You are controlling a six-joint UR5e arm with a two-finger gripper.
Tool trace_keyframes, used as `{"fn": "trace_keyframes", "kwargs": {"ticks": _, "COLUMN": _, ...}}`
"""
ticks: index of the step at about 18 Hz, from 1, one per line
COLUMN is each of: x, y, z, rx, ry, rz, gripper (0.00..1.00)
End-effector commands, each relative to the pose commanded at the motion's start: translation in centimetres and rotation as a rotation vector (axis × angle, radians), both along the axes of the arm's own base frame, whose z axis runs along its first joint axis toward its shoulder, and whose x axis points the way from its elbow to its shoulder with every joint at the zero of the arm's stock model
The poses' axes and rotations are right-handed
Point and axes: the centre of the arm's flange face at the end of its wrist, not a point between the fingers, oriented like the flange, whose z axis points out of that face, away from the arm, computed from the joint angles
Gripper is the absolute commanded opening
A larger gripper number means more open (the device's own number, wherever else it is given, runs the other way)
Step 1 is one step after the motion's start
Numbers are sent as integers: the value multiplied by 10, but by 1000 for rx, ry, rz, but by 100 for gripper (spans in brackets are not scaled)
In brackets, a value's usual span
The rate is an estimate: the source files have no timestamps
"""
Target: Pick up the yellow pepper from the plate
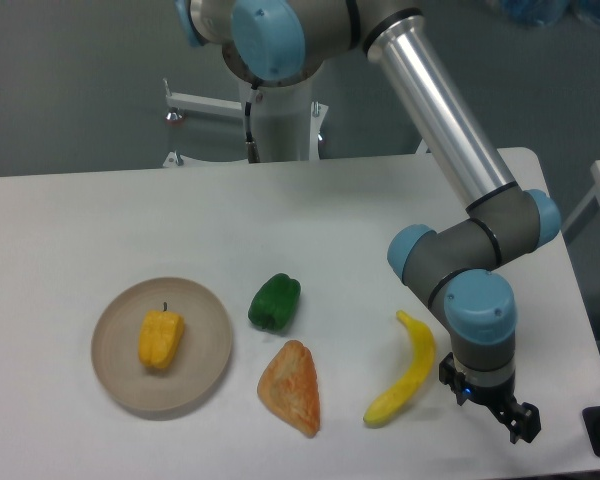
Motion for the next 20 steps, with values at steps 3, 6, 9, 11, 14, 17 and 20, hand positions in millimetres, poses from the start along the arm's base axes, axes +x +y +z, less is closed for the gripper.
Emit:
{"fn": "trace_keyframes", "kwargs": {"ticks": 3, "x": 2, "y": 0, "z": 2, "rx": 2, "ry": -2, "rz": -3, "gripper": 100}}
{"fn": "trace_keyframes", "kwargs": {"ticks": 6, "x": 2, "y": 0, "z": 3, "rx": 2, "ry": -2, "rz": -3, "gripper": 100}}
{"fn": "trace_keyframes", "kwargs": {"ticks": 9, "x": 5, "y": -3, "z": 9, "rx": 2, "ry": -2, "rz": -3, "gripper": 100}}
{"fn": "trace_keyframes", "kwargs": {"ticks": 11, "x": 12, "y": -9, "z": 23, "rx": 7, "ry": -10, "rz": -4, "gripper": 100}}
{"fn": "trace_keyframes", "kwargs": {"ticks": 14, "x": 32, "y": -17, "z": 46, "rx": 29, "ry": -27, "rz": 17, "gripper": 100}}
{"fn": "trace_keyframes", "kwargs": {"ticks": 17, "x": 55, "y": -38, "z": 79, "rx": 20, "ry": -71, "rz": 94, "gripper": 100}}
{"fn": "trace_keyframes", "kwargs": {"ticks": 20, "x": 94, "y": -44, "z": 108, "rx": 48, "ry": -140, "rz": 289, "gripper": 100}}
